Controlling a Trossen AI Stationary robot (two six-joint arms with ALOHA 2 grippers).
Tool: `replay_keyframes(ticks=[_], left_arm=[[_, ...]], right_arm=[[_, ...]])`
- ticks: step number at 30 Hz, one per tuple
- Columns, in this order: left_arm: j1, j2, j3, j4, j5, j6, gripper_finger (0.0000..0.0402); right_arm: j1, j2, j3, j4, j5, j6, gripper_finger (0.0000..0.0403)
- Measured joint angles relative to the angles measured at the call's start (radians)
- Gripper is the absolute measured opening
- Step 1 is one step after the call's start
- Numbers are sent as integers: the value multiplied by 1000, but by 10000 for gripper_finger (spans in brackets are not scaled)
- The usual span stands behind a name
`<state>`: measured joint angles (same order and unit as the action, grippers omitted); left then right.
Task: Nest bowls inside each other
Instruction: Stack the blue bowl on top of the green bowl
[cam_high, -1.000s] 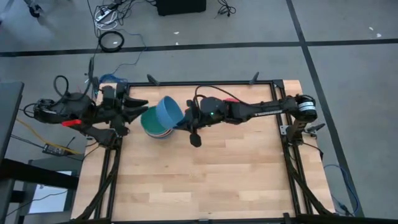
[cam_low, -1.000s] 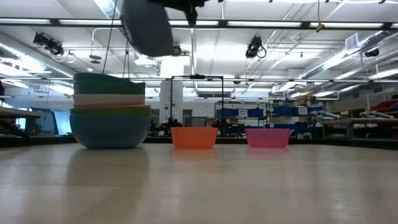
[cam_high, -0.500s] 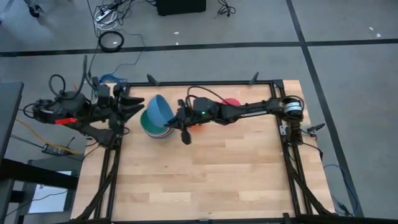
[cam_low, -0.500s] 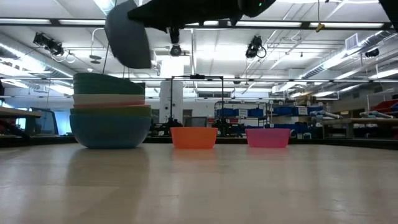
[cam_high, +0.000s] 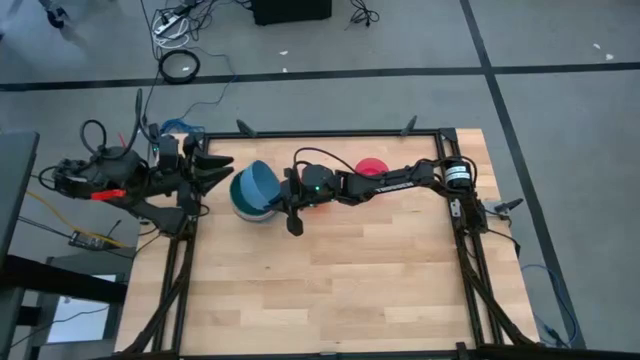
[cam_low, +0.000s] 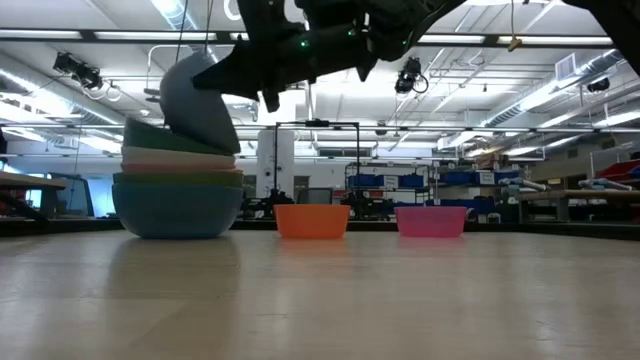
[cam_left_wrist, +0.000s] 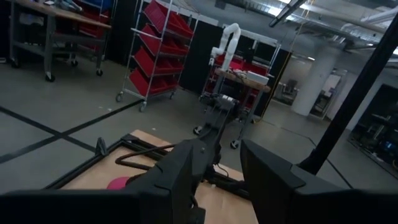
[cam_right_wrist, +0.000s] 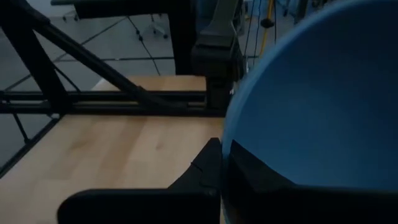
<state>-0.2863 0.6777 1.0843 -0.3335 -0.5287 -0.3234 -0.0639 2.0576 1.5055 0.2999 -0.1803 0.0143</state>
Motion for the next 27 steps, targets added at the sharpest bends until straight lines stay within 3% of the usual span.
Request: replay_keyframes(ticks=[14, 22, 27], left_arm=[[0, 0, 0, -15, -9, -2, 145], [0, 0, 0, -53, -22, -23, 145], [0, 0, 0, -52, -23, -24, 145]], right_arm=[[-2, 5, 1, -12, 4, 63, 138], [6, -2, 1, -34, 20, 53, 139], [23, -6, 2, 99, 28, 53, 131]])
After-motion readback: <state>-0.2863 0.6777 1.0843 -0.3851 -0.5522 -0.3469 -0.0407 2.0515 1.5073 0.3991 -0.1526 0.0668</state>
